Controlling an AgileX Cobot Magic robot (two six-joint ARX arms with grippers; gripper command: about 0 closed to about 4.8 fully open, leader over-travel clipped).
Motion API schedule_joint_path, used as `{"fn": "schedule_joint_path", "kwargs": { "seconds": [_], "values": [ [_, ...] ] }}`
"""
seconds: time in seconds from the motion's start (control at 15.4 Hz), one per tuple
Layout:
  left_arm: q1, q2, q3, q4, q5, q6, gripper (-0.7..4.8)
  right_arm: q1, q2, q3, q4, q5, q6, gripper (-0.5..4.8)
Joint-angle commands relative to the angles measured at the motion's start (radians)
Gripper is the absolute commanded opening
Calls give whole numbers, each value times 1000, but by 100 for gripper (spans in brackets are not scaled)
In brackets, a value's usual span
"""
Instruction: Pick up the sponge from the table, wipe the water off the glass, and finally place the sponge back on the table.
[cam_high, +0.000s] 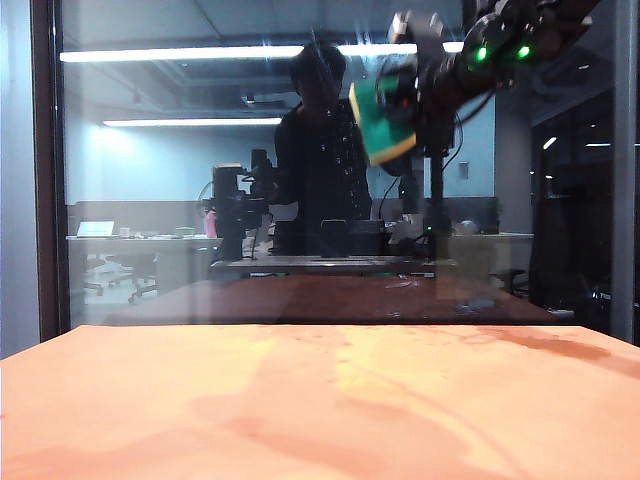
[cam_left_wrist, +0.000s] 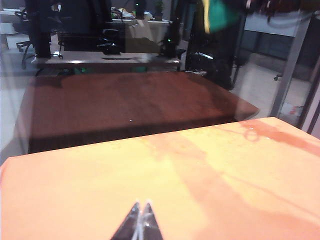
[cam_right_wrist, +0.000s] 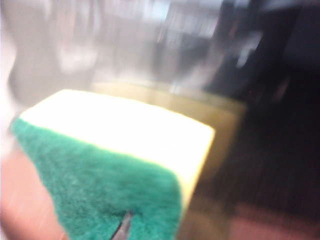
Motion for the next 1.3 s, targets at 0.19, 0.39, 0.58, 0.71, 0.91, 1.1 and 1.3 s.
{"fn": "schedule_joint_path", "kwargs": {
  "seconds": [0.19,0.39,0.58,0.71,0.91,1.1,1.3],
  "values": [
    [0,1,2,13,0,5,-6,2,63,0,-156,18,-7,-6],
    [0,1,2,13,0,4,-6,17,83,0,-162,26,-29,-6],
    [0,1,2,14,0,4,-6,35,63,51,-117,93,-27,-6],
    [0,1,2,14,-1,4,-6,35,63,145,-166,103,-27,-6],
    [0,1,2,14,-3,4,-6,35,63,281,-211,126,-26,-6],
    [0,1,2,14,-3,4,-6,35,63,430,-277,130,12,-6],
    [0,1,2,14,-3,4,-6,49,65,449,-298,130,28,-6]
  ]
}}
